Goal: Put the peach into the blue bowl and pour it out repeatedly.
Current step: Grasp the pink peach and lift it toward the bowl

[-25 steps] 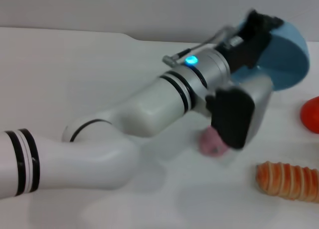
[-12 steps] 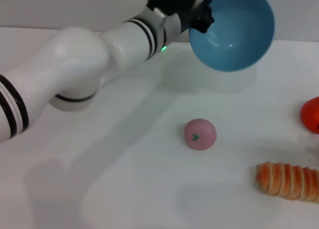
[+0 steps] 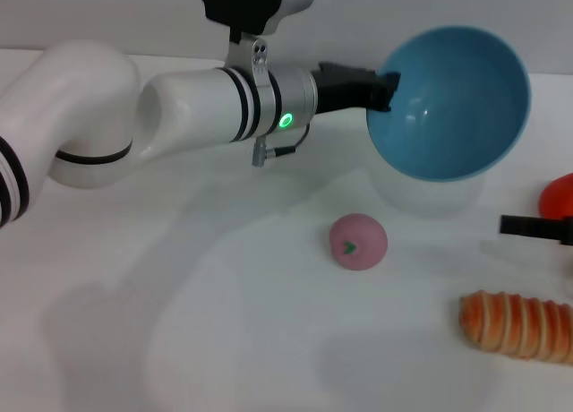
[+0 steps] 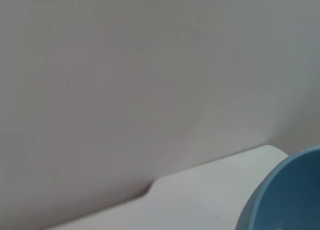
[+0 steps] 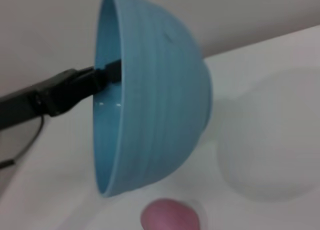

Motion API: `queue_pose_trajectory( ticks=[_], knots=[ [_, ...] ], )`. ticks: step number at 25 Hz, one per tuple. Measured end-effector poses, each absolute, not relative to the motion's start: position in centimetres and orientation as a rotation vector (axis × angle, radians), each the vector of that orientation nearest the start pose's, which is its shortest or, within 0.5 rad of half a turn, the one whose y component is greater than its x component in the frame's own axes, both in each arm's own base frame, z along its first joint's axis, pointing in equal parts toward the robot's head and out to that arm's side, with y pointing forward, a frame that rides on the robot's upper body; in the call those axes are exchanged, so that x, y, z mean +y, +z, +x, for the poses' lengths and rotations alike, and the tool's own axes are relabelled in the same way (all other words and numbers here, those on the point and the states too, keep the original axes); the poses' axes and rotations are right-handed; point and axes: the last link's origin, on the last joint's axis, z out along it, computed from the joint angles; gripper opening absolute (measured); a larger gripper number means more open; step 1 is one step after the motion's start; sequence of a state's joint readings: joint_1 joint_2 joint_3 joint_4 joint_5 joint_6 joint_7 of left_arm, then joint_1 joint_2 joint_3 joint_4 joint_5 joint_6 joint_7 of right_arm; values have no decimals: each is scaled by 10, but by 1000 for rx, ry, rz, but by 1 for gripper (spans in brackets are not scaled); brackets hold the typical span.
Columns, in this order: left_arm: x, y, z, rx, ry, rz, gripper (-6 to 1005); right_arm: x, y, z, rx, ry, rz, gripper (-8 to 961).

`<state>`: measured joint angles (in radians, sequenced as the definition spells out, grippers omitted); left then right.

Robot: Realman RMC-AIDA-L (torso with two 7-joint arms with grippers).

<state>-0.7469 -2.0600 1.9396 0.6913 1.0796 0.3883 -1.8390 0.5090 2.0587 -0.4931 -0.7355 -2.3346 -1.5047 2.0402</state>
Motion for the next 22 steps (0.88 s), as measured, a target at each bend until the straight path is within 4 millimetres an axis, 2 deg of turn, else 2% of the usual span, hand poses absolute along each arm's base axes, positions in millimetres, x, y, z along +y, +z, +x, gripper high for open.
queue_pose_trajectory(
  ticks=[4,10,13,17,22],
  knots=[
    [406,-115,-145,-1026,-577,-2405,-2,342,4,302,1557,303,-2411,495],
    [410,-116,-147,-1018,-561,-2356,-1,355,-28,286,1494,213,-2490,486],
    [416,-113,-146,-1001,-555,-2321,-1,356,-43,281,1424,237,-2534,481],
    [424,-109,-144,-981,-551,-2279,-1,356,-57,274,1318,364,-2574,476],
    [429,-106,-141,-957,-545,-2255,-2,354,-64,277,1324,361,-2560,468]
  ],
)
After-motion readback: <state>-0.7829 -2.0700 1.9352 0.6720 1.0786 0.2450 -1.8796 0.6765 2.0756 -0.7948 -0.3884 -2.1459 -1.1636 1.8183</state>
